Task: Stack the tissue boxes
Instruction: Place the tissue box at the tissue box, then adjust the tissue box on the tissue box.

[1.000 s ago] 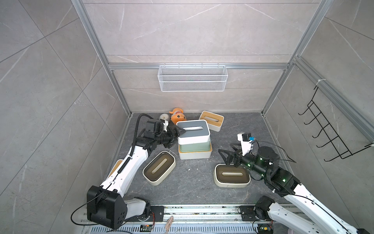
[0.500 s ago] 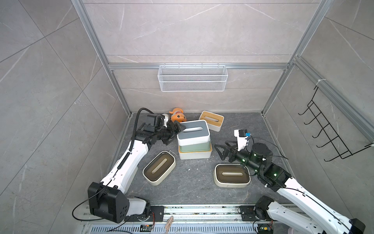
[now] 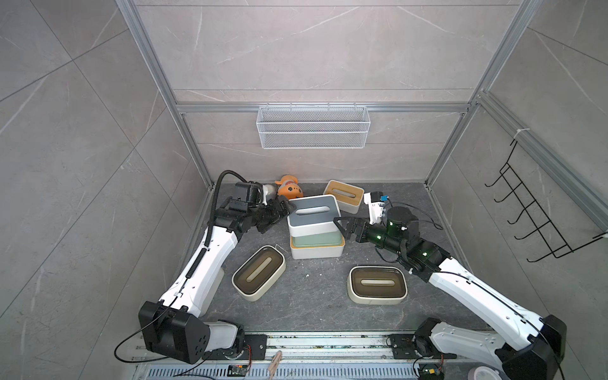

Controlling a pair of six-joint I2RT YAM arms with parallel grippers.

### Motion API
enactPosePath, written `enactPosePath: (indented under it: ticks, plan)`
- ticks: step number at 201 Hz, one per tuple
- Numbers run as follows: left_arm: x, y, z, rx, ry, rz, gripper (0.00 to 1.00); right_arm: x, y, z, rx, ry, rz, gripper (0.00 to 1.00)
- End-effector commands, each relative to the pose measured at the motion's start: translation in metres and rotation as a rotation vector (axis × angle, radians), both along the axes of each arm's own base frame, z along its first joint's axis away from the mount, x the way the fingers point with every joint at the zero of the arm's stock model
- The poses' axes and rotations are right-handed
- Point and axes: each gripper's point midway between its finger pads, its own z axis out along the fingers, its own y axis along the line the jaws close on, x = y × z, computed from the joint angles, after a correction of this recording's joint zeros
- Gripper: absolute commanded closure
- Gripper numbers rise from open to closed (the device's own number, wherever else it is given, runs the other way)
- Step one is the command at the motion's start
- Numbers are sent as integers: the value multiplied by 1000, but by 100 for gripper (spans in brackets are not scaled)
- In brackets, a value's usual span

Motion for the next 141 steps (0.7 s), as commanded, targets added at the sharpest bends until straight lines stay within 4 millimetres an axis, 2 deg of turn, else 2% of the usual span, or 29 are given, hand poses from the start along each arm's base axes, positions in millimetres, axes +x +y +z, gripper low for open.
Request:
enactPosePath:
  ticks: [1, 35, 93, 141]
  plan:
    - [1, -11, 20, -42, -61, -73, 2, 8, 9, 9, 74, 27, 16, 0]
    - [4, -17, 22, -69, -64, -96, 2, 9, 20, 9, 92, 35, 64, 0]
    - [14, -28, 32, -99, -76, -114, 3, 16, 15, 6, 78, 44, 33, 0]
    - [22, -35, 28, -104, -60, -125, 4, 24, 17, 4, 89, 59, 44, 0]
